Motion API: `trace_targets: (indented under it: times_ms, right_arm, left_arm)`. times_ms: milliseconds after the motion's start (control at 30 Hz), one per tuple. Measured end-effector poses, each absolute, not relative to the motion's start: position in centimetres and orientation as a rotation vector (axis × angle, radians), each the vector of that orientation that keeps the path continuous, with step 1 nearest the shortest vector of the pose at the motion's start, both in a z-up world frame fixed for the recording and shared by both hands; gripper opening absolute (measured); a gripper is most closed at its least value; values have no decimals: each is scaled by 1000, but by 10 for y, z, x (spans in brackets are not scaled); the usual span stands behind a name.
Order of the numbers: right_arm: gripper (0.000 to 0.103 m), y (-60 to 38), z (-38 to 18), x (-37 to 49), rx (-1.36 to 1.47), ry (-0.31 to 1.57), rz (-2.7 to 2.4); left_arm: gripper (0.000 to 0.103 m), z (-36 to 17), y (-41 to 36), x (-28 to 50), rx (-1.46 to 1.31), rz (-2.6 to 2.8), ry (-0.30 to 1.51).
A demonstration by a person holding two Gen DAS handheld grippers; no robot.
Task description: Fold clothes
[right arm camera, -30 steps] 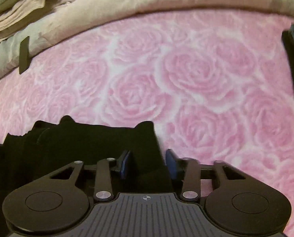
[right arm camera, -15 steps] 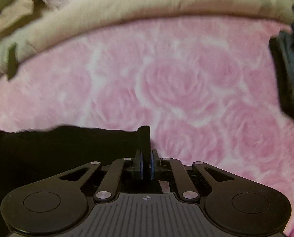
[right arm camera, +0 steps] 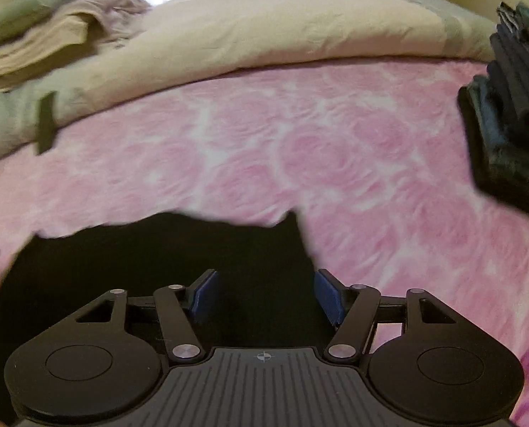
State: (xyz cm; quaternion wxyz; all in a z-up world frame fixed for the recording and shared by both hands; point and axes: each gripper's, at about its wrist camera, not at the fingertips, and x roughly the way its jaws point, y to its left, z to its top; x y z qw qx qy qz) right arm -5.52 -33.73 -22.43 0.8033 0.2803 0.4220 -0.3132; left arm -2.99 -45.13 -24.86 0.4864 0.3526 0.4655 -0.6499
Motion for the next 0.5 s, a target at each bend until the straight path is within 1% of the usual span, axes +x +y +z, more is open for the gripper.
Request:
trace_targets:
  times_ms: [100,233,300,367,500]
  right_arm:
    - [63,-289,-236,-57,679,928,-589]
    - [63,-238,-281,-58,772,1011,-559]
    - [63,-227,-301,-67,815,1056,-585]
    - [63,-221,-297,-78,810,1044,-605]
    - [63,-210,-270,-105,759,1001,-707]
  left_arm:
    - [23,-253,-414,-56,920,-1720,1152]
    - [22,-299,-374,-80,1133,-1726,1163]
    - [23,-308,-366,-76,1119,-1722,1166]
    - [22,-310,-362,-71,1088,-1717,1179]
    - [22,-292,-359,-73,1117,-1762,1132]
